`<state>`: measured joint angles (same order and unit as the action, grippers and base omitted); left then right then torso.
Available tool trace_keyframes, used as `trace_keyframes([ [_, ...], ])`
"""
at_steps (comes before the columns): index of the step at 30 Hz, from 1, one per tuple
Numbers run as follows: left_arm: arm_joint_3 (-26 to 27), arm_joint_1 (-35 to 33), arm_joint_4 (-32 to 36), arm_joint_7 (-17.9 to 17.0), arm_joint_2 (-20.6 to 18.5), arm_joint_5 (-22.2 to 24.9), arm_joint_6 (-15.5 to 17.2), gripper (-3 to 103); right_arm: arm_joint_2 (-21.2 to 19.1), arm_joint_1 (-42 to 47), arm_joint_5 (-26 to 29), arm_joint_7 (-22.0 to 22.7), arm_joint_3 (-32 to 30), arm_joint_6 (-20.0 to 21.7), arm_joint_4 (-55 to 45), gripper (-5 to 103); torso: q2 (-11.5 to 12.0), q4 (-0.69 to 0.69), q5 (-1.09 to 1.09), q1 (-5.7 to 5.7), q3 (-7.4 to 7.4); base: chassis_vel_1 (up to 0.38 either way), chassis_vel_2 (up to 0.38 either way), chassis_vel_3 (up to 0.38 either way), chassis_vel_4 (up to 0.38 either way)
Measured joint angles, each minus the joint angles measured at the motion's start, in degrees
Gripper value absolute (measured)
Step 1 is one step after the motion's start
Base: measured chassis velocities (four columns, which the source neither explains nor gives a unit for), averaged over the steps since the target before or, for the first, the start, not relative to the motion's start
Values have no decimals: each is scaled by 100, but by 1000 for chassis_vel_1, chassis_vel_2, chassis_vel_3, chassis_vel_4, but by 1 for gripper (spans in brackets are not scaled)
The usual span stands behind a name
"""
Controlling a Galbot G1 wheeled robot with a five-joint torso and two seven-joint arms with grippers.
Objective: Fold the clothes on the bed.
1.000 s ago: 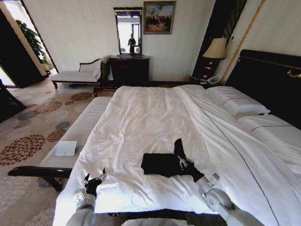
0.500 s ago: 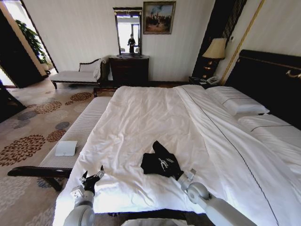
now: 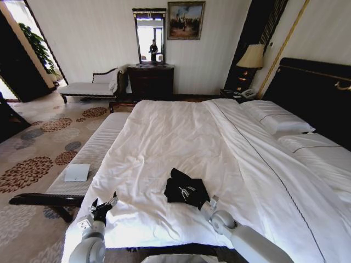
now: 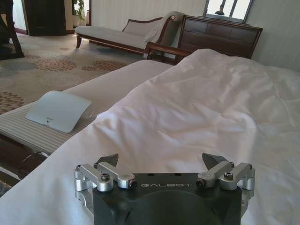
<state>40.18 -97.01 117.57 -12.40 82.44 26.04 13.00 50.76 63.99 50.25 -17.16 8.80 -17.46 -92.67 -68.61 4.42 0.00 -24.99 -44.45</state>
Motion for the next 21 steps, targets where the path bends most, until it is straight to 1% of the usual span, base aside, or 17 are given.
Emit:
trace_keyframes([
  [1,-28,31,-24,-1,-1,-2,4,100,-54,71,109,-168,-45,-11,-178,31,0,0,-2,0,0,0,0,0,0],
  [2,-28,31,-24,-1,-1,-2,4,100,-54,71,109,-168,-45,-11,-178,31,0,0,-2,0,0,0,0,0,0],
  [3,-48,50,-36,-1,-1,-4,8,100,-102,128,194,-318,-84,-17,-337,31,0,0,-1,0,0,0,0,0,0],
  [6,-99,101,-73,-4,0,-20,22,100,-274,253,435,-841,-220,-25,-765,47,0,1,-1,0,1,0,0,0,0],
  [7,-99,101,-73,-4,0,-20,22,100,-274,253,435,-841,-220,-25,-765,47,0,1,-1,0,1,0,0,0,0],
  [8,-106,103,-77,-4,1,-25,24,100,-301,253,503,-953,-254,-24,-820,52,0,1,-1,1,0,0,0,0,0],
  [9,-108,102,-78,-5,3,-29,26,100,-309,237,573,-994,-281,-20,-839,52,0,1,-2,0,0,0,0,0,0],
  [10,-108,97,-79,-8,5,-37,27,100,-296,179,670,-929,-304,10,-827,58,0,1,-2,0,0,0,0,0,0],
  [11,-109,85,-79,-9,9,-44,27,100,-250,89,754,-685,-310,71,-755,63,0,1,-1,0,1,0,0,0,0],
  [12,-106,63,-77,-9,14,-59,27,100,-171,-51,860,-238,-292,169,-591,69,0,0,-1,1,0,0,0,0,0],
  [13,-106,63,-77,-9,14,-59,27,100,-171,-51,860,-238,-292,169,-591,69,0,0,-1,1,0,0,0,0,0],
  [15,-100,16,-56,-13,27,-89,27,100,-9,-257,1052,509,-210,340,-308,79,0,0,1,0,0,0,0,0,0],
  [16,-98,-9,-43,-13,33,-105,25,100,65,-335,1201,841,-171,429,-217,79,0,-1,1,0,0,0,0,0,0],
  [17,-96,-31,-33,-13,40,-121,22,100,127,-387,1361,1102,-136,522,-167,85,1,-1,1,0,0,0,0,0,0],
  [18,-96,-31,-33,-13,40,-121,22,100,127,-387,1361,1102,-136,522,-167,85,1,-1,1,0,0,0,0,0,0],
  [19,-91,-54,-22,-12,48,-137,20,100,179,-420,1488,1268,-110,600,-144,90,1,-1,0,0,0,0,0,0,0],
  [21,-86,-88,-2,-12,67,-168,13,100,265,-465,1561,1374,-59,685,-113,98,1,0,0,0,0,0,0,0,0],
])
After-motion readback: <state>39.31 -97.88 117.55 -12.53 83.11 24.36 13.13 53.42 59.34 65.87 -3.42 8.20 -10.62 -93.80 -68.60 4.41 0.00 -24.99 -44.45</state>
